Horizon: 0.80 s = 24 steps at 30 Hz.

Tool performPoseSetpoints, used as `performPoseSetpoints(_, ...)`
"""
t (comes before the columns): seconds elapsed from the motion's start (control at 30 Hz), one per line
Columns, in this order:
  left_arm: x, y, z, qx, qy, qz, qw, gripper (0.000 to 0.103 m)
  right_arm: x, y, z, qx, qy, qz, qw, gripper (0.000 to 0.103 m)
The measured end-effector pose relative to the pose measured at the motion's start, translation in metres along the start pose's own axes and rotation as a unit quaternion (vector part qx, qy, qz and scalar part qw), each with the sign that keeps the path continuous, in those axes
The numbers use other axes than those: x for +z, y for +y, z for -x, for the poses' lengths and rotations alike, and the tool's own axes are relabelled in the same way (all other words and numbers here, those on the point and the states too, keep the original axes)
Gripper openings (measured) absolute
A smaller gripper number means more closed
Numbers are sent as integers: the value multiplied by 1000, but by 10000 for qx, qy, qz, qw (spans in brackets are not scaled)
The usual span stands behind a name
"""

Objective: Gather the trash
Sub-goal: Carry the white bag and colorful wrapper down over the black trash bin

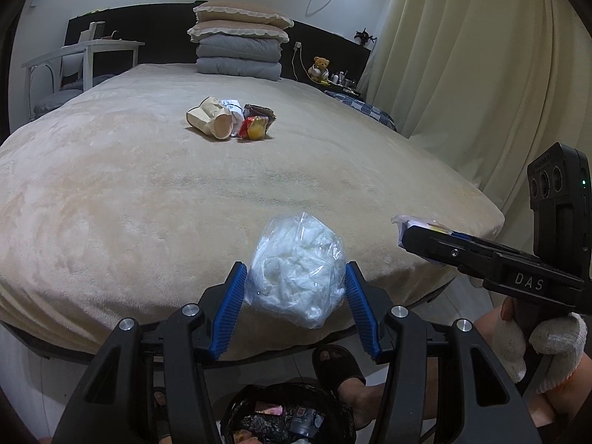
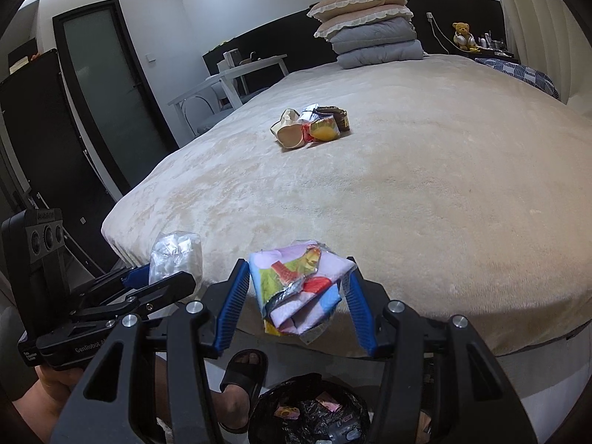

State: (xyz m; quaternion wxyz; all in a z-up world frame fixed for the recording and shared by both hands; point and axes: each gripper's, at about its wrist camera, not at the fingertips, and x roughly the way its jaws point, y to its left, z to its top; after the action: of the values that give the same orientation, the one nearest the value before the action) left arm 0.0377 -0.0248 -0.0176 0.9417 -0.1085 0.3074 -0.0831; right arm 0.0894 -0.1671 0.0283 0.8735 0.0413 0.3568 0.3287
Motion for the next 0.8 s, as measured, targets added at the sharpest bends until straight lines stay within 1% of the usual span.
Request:
performPoseSetpoints(0.17,-12,-8,6,-116,126,-42,9998,52,-15,5,12,21,-1,27,10000,53)
performPoseSetpoints(0.3,-25,-6,4,-236,429,178,9986,52,-26,10,16,-17,98,110,9999,53)
performPoseSetpoints(0.43,-38,-9,-1,-274,751,194,9966,52,-36,10,15,-16,265,109,9996,53)
performPoseSetpoints(0.6,-60,-7,-12,-74,1320,223,9910,52,-49,14,19,105,424,136,9990,53)
performPoseSetpoints(0.8,-77,-7,-20,-11,1734,252,9845,52,-62,15,12,161,731,102,9971,53)
